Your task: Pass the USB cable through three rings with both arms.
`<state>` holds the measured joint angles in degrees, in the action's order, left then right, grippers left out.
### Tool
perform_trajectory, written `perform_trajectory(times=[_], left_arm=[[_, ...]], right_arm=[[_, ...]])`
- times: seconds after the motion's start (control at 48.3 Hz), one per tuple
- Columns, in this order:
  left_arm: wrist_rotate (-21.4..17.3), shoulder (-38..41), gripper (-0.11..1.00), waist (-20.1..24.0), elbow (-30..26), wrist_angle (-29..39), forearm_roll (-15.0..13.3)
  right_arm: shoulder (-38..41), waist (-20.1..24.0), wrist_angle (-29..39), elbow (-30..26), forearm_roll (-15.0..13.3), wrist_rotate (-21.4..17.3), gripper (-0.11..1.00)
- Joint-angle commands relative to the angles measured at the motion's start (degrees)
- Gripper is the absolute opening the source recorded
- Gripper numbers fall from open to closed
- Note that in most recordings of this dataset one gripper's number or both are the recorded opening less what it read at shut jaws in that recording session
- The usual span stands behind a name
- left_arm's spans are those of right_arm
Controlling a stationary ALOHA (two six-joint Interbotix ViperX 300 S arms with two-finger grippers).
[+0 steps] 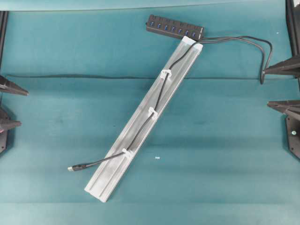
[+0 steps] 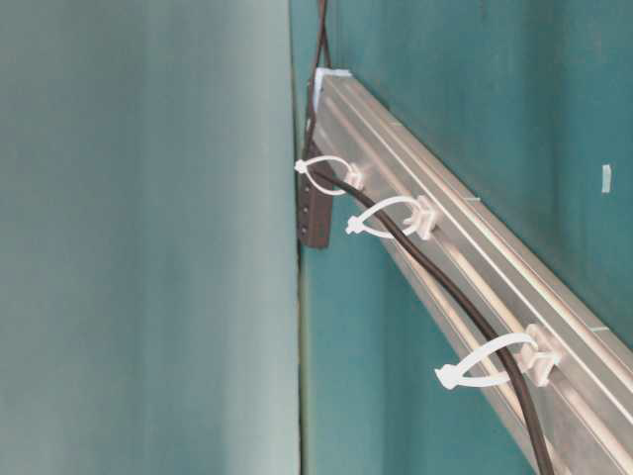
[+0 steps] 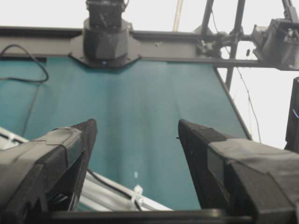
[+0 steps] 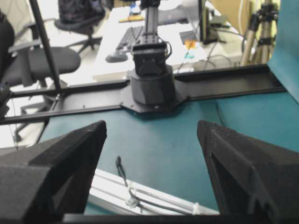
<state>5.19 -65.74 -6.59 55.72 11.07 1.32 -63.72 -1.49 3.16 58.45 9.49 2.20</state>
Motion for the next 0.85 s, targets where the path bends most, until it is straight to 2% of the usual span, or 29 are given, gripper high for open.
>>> perform_trajectory(times=[0.0,0.829], left_arm=[[0.0,1.1,0.80,0.2,-1.1,-0.5,0.3],[0.1,0.7,0.80,0.2,0.2,-0.5,0.3]], right_arm=[[0.2,-0.1,-0.7,-0.4,0.1,0.1,0.86],[0.4,0.0,-1.9,0.6,0.0,0.1,0.86]])
